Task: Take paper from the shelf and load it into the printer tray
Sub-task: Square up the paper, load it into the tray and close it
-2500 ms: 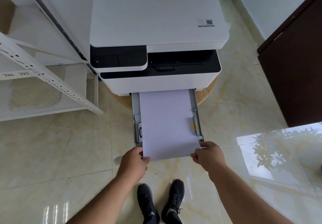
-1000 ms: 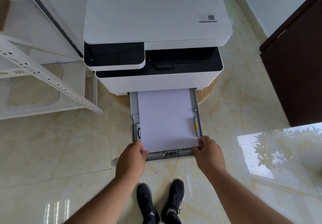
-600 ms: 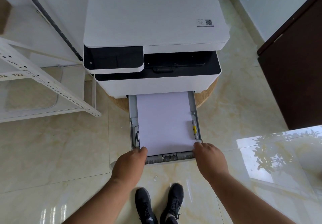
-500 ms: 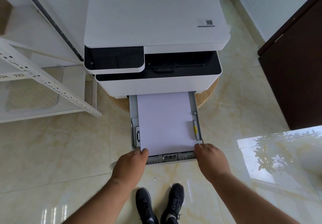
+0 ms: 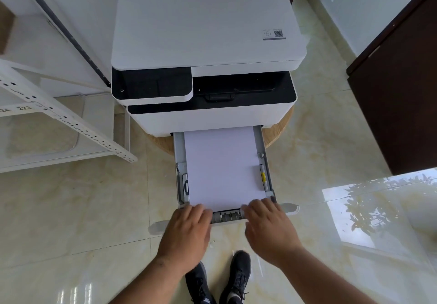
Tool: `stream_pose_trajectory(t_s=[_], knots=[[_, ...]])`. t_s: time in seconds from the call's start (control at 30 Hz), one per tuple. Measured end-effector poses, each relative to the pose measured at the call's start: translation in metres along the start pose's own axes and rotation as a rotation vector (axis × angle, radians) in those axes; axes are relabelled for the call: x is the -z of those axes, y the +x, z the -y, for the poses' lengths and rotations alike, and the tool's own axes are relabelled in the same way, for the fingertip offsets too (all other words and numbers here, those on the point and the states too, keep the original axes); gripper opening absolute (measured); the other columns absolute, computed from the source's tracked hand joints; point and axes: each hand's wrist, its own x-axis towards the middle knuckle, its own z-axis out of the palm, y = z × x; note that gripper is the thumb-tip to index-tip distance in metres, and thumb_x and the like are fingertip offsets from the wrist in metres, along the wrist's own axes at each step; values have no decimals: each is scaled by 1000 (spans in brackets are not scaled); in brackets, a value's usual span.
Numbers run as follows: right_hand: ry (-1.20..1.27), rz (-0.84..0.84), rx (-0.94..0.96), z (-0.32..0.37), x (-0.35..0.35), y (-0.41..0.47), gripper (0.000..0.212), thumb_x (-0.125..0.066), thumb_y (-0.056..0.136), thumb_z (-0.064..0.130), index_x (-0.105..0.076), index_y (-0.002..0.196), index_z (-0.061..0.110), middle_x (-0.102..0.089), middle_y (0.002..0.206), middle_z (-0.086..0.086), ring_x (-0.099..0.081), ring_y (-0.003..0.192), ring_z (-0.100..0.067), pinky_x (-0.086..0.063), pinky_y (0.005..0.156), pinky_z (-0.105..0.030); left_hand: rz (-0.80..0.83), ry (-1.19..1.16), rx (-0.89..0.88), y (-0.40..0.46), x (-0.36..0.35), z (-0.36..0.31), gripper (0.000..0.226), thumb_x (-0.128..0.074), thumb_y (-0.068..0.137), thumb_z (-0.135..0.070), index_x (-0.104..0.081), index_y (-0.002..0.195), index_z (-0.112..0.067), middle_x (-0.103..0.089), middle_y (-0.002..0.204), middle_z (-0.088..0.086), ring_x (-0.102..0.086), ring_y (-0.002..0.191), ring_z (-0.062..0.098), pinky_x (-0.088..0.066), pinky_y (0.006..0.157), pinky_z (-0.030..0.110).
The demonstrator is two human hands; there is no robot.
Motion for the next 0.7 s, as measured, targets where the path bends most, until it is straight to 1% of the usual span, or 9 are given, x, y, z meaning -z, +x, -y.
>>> stream_pose_trajectory(t_s=[0.03,0.07,0.13,0.27,0.37,0.47,0.63,0.7], knots=[[2,7,34,5,-3,0,38,-77,71,21,-77,108,16,-70,90,2,-65,82,-25,-57,72,-39,37,-6,-42,-1,-3,-4,35,-60,87,-29,-68,118,-16,-65,114,1,-62,102,25,-56,90,42],[0,14,41,8,-5,1,37,-79,68,20,-78,105,18,-70,89,3,-65,81,-25,-55,71,-38,65,-9,-59,0,-7,-7,44,-66,83,-26,-67,126,-16,-65,124,2,-62,111,26,-54,98,44],[-21,28,20,10,-11,4,32,-82,63,18,-77,95,21,-68,84,5,-63,78,-24,-52,68,-37,103,-9,-38,3,-14,-11,55,-76,77,-20,-66,131,-14,-64,131,4,-61,119,28,-52,104,47],[-45,59,3,10,-15,7,31,-85,54,12,-71,79,24,-61,75,6,-59,70,-24,-47,64,-35,137,4,-19,9,-19,-15,58,-79,71,-9,-68,128,-12,-66,125,5,-63,113,29,-53,102,46],[-55,51,12,10,-14,11,32,-87,52,11,-68,74,24,-58,72,4,-57,67,-24,-46,62,-35,133,-11,-19,10,-21,-14,56,-76,73,-8,-67,128,-13,-65,122,4,-63,110,28,-53,99,44],[-65,22,43,12,-14,12,31,-85,52,6,-66,69,22,-57,70,2,-56,63,-26,-45,58,-36,131,-17,-16,9,-23,-13,55,-76,73,-9,-68,126,-14,-64,120,3,-62,109,27,-53,97,43],[-59,7,58,12,-17,11,30,-84,52,5,-65,69,21,-57,71,1,-56,65,-26,-45,58,-36,150,-31,23,14,-26,-15,52,-74,70,-5,-67,121,-15,-63,113,3,-62,102,28,-54,93,43],[-47,10,64,12,-19,11,29,-84,55,5,-67,73,21,-60,75,2,-58,68,-26,-47,61,-37,157,-43,39,16,-26,-16,52,-75,66,-3,-69,116,-15,-64,106,3,-63,96,27,-57,87,42]])
